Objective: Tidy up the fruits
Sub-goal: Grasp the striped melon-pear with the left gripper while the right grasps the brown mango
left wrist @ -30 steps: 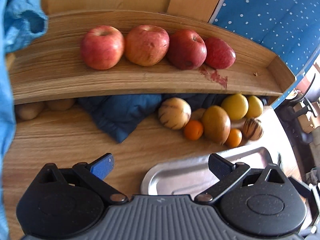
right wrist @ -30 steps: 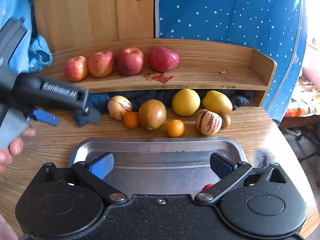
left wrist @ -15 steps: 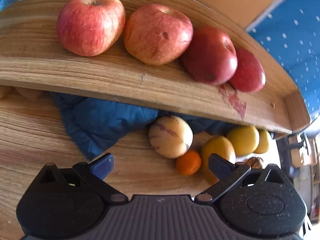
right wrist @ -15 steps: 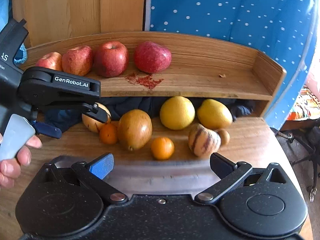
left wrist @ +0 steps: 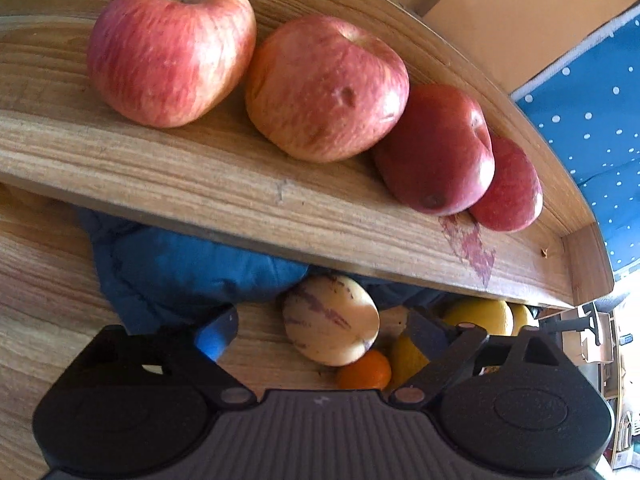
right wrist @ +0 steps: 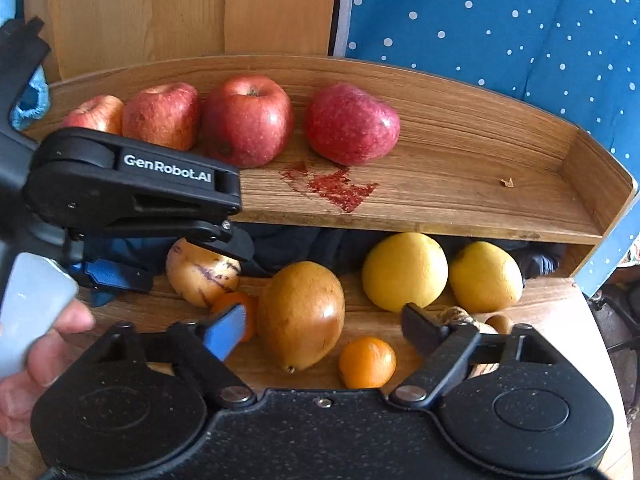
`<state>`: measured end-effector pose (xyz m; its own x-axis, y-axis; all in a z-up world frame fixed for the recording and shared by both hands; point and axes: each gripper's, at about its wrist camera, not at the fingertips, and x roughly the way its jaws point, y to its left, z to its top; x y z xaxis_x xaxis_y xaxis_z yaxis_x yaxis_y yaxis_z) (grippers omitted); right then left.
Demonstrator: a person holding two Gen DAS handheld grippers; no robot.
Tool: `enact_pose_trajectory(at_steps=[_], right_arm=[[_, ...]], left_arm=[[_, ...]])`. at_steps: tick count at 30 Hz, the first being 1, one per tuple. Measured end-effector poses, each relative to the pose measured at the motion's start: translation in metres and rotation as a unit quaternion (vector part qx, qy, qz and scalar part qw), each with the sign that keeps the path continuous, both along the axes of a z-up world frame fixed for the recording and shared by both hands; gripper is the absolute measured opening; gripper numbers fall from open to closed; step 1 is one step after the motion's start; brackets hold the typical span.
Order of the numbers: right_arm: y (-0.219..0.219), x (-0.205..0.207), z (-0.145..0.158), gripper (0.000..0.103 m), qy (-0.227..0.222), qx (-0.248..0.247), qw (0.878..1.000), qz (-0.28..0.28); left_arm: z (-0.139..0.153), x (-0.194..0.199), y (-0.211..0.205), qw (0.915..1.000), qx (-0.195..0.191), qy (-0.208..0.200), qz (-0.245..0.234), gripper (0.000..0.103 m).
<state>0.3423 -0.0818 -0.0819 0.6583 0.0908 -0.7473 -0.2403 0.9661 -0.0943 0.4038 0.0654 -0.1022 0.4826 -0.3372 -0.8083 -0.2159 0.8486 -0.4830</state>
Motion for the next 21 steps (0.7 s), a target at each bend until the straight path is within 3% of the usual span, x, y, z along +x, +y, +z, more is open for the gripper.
enact_pose_trajectory(at_steps=[7,15,21], right_arm=[[-0.001,0.009,-0.005,0.077,0.010,0.008,1.000,-0.001],[0.000,0.015,-0.009,0.075,0.017,0.019,1.000,0.005],[-0.005,0.026,-0.010,0.066,0.037,0.053,0.998,0.002]], left_arm=[[0.001,0.003,-0.003,0.9999,-0.003,-0.007,-0.007,0.087],[-0.003,0.006,-0.005,0.9997,-0.009,-0.014,-0.017,0.068],[-0.004,0.007,-0.004,0.9997,-0.007,-0.013,-0.021,0.063]])
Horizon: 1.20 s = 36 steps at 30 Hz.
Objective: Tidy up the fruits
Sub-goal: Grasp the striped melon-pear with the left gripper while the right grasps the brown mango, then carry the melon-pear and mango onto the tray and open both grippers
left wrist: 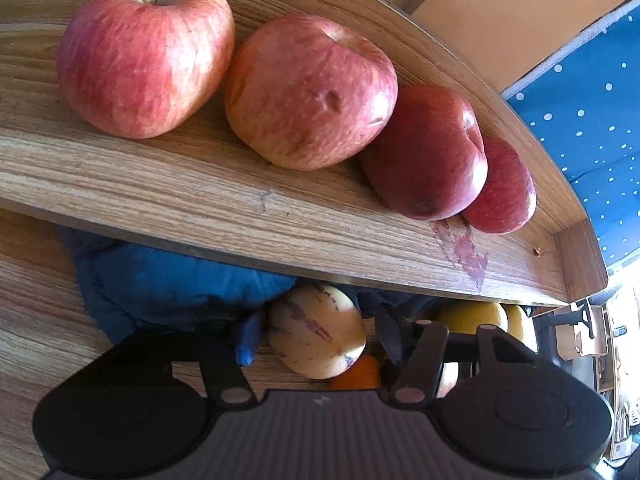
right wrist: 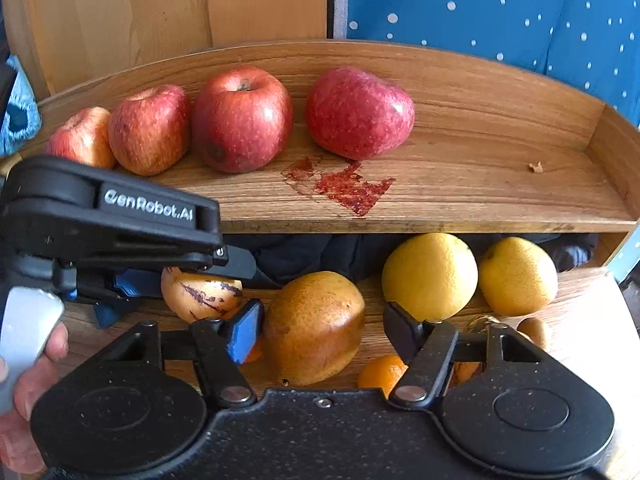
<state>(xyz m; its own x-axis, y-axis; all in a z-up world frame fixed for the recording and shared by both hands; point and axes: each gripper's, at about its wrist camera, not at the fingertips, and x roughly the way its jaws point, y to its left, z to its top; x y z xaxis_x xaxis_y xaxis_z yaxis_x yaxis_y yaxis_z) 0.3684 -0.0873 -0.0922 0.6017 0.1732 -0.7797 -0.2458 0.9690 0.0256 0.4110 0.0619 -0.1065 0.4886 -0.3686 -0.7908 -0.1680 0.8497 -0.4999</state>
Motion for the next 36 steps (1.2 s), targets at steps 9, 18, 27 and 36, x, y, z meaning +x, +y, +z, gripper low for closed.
enact_pose_trajectory(at_steps=[9,18,27,36], right_arm=[[-0.010,0.005,-0.001,0.058,0.016,0.034,0.999,-0.015],[-0.008,-0.027,0.006,0.057,-0.025,0.030,0.999,-0.027],[-0.026,-0.074,0.031,0.057,-0.066,0.039,0.996,-0.040],[-0.063,-0.146,0.048,0.057,-0.063,0.031,0.994,-0.078]], left_arm=[[0.007,-0.005,0.003,0.9998,0.018,0.000,-0.006,0.056],[0.012,-0.024,0.004,0.9999,0.008,-0.008,-0.006,0.056],[0.034,-0.040,-0.011,0.9988,0.015,-0.035,-0.031,0.056],[0.045,-0.071,-0.056,0.9939,0.019,-0.043,-0.100,0.056]])
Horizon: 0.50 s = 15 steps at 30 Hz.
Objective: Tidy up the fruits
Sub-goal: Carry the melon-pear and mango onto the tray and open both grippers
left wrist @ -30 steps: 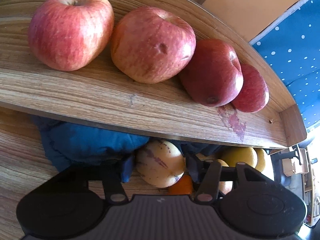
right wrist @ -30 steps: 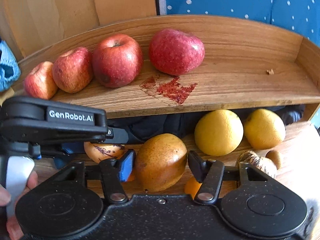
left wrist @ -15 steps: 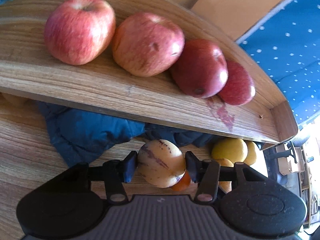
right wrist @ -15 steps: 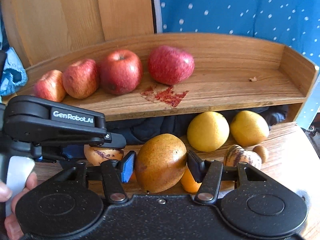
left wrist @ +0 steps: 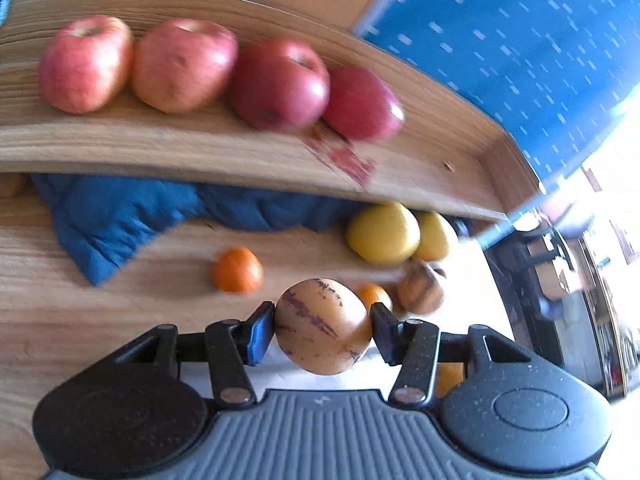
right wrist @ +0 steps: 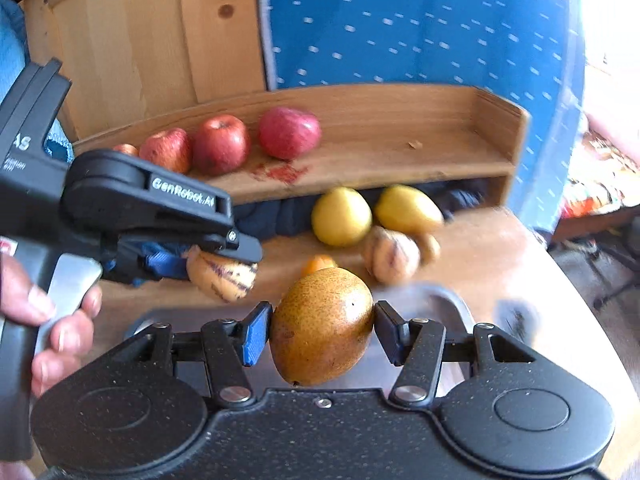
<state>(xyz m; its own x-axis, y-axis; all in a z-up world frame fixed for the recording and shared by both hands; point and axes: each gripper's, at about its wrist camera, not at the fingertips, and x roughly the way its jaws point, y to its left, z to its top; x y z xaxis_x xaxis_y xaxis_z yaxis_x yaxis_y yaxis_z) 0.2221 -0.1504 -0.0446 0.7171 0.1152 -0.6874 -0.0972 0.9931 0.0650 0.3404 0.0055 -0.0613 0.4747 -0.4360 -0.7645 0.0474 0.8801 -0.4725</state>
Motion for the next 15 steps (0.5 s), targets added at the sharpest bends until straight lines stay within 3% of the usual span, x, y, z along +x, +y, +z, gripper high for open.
enact_pose_trajectory(at_steps=[5,15], right_arm=[[-0.016,-0.037,0.000,0.057,0.016,0.004,1.000,-0.021],[-0.037,-0.072,-0.022,0.057,0.060,0.010,0.996,-0.059]], left_arm=[[0.000,-0.021,-0.026,0.9988,0.005,0.007,-0.049,0.056],[-0.009,-0.064,-0.060,0.9920,0.025,0.034,-0.119,0.056]])
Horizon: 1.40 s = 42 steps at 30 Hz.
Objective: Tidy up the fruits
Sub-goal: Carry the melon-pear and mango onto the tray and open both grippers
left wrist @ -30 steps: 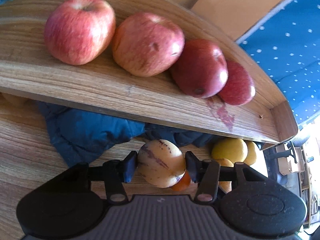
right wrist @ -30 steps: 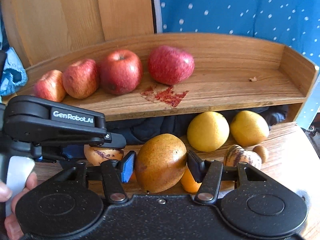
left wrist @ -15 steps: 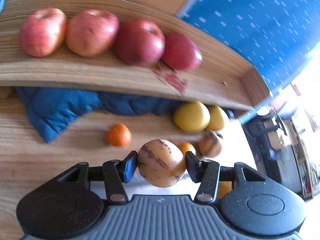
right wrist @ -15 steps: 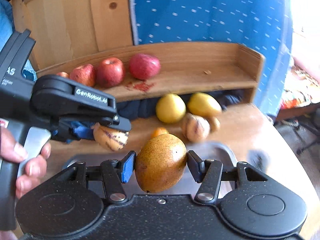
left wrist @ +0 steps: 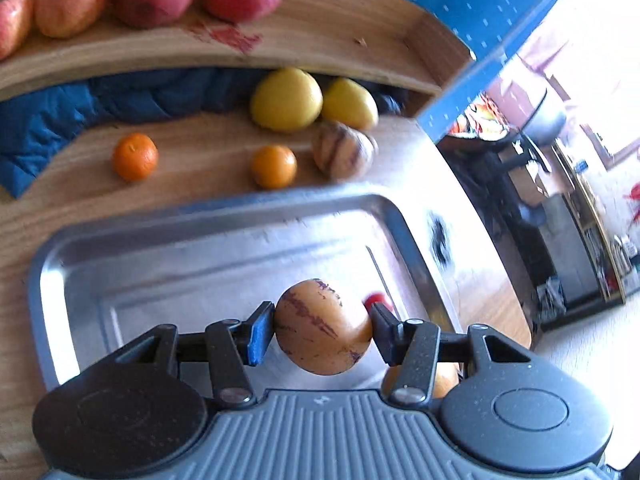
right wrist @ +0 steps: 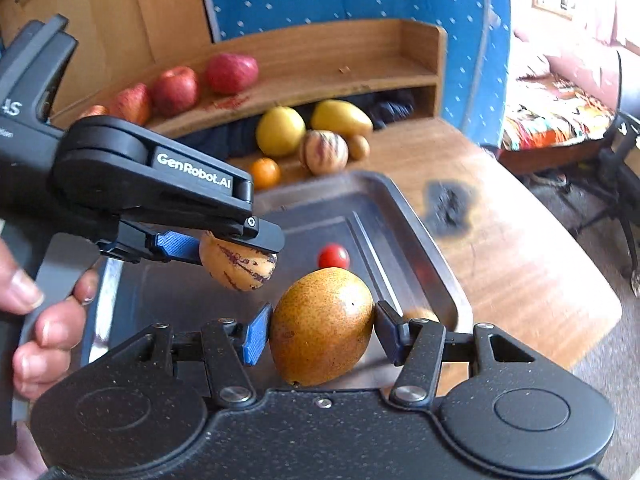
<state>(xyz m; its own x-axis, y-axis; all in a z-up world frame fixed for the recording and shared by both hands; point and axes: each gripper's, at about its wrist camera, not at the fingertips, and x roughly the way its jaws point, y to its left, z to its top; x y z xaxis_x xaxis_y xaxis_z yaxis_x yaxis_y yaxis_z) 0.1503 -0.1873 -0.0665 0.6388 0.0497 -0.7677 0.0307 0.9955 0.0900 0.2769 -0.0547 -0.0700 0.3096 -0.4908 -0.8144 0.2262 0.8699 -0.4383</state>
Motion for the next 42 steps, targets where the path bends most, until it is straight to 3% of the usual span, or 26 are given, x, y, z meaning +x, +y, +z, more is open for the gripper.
enact_pose_trajectory(at_steps=[8,25,30,39,42], right_arm=[[-0.001,-0.001,-0.005,0.057,-0.002,-0.007,1.000,0.013],[-0.001,0.004,-0.006,0.060,-0.008,-0.020,0.998,0.059],[-0.004,-0.005,-0.004,0.066,-0.008,-0.016,0.997,0.069],[-0.010,-0.033,0.004,0.089,-0.010,0.003,0.996,0.093],[-0.012,-0.042,0.006,0.098,-0.009,0.008,0.995,0.103]], left_arm=[[-0.004,-0.019,-0.007,0.9997,0.017,0.004,-0.014,0.056],[-0.010,-0.027,0.007,0.9990,0.028,0.019,0.028,0.056],[-0.009,-0.033,0.012,0.9984,0.030,0.024,0.042,0.068],[0.006,-0.062,0.030,0.9957,0.061,0.005,0.070,0.098],[0.012,-0.077,0.039,0.9931,0.075,0.000,0.091,0.102]])
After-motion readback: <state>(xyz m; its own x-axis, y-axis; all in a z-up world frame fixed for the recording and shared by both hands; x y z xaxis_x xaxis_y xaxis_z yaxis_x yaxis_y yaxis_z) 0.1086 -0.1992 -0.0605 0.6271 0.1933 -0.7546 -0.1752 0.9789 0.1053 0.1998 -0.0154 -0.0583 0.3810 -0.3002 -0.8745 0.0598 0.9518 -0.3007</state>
